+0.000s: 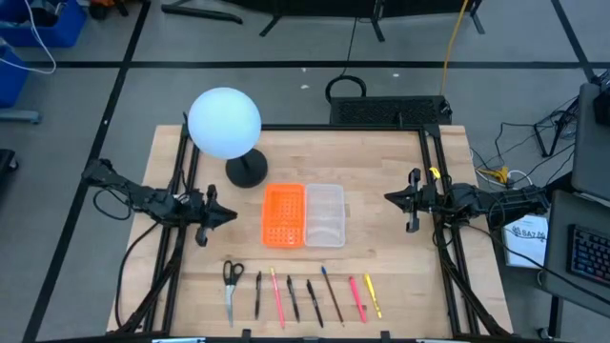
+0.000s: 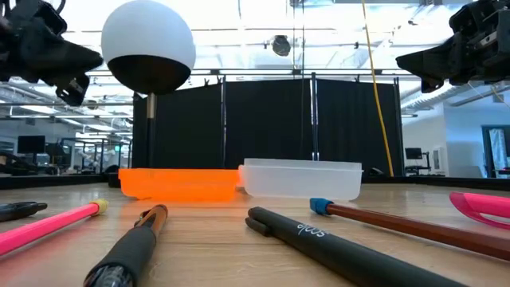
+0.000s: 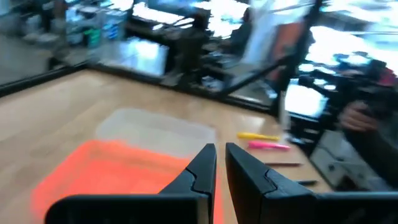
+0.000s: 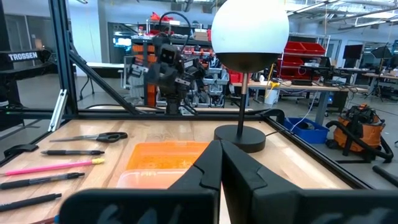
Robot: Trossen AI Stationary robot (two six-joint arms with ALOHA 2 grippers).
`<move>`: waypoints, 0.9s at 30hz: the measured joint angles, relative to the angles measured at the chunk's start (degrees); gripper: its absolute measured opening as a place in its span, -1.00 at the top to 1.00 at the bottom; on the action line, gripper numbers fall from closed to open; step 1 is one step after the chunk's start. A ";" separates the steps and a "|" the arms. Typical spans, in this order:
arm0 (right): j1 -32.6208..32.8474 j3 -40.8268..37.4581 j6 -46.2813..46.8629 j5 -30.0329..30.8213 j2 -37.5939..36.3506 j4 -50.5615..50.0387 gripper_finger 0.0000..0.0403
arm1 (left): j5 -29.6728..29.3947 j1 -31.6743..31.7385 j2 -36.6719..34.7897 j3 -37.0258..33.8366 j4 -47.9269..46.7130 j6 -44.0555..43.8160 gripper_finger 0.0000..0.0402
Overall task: Pick & place school supplies into a supply box
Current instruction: Put the black scissors into the orange supply box
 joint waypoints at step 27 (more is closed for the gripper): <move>0.00 -0.01 -0.44 0.04 0.02 -0.28 1.00 | 11.99 -7.39 80.47 67.43 -78.94 -87.49 0.97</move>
